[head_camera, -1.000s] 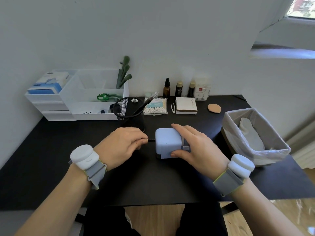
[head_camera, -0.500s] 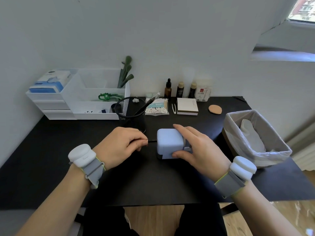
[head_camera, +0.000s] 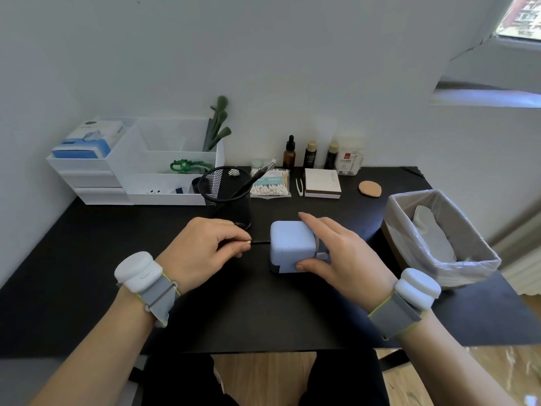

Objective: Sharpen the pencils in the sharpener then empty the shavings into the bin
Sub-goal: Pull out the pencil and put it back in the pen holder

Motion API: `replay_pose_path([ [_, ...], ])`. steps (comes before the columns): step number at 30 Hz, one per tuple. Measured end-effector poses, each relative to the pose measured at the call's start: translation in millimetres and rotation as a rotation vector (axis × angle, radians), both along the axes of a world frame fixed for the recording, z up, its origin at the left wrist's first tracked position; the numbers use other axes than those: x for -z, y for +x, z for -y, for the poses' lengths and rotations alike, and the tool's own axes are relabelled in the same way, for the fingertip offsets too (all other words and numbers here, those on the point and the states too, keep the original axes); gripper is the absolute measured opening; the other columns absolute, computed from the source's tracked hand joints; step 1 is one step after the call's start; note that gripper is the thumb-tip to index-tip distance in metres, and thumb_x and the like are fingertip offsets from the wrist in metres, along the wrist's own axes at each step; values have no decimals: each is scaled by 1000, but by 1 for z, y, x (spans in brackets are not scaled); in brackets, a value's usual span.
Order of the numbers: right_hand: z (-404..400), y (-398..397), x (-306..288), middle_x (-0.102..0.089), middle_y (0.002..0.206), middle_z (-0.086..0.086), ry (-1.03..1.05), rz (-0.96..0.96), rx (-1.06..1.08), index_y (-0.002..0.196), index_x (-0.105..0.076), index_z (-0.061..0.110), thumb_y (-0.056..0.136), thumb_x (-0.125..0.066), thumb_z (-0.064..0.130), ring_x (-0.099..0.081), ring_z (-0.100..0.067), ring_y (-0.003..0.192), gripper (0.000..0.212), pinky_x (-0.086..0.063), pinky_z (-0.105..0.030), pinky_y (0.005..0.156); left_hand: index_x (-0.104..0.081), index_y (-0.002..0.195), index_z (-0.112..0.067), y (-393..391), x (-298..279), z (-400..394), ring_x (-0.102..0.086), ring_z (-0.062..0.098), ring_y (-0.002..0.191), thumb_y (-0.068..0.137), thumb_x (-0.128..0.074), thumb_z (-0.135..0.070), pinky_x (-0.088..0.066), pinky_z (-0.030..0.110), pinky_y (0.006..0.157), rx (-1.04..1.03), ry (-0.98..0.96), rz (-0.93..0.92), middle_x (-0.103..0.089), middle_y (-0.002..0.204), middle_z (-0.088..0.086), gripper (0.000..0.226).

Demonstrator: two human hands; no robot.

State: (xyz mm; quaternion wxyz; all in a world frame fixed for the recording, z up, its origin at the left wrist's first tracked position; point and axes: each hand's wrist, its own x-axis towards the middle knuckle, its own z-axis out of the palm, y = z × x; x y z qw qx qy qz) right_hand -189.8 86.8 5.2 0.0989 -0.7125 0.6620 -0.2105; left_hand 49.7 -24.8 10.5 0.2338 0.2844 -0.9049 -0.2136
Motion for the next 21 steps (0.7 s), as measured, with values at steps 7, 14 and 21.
replay_pose_path([
  [7, -1, 1, -3, -45, 139, 9, 16, -4, 8, 151, -23, 27, 84, -67, 44, -45, -13, 125, 82, -42, -29, 101, -78, 95, -18, 7, -1, 1, -68, -2, 80, 85, -73, -14, -47, 4, 76, -47, -15, 3, -70, 80, -16, 11],
  [14, -2, 2, -6, -41, 144, 9, 26, -55, 7, 153, -15, 28, 83, -66, 52, -41, -12, 129, 90, -41, -30, 104, -76, 93, -25, 32, 1, 6, -66, 1, 80, 86, -72, -17, -49, 13, 76, -138, -38, 52, -68, 75, -18, 11],
  [21, -2, 26, -11, -47, 141, -5, -297, -161, -10, 143, -42, 10, 79, -75, 40, -39, -25, 134, 78, -39, -43, 105, -76, 92, -26, 53, 6, 8, -63, 0, 82, 86, -72, -19, -45, 9, 74, -241, -42, 79, -67, 74, -19, 10],
])
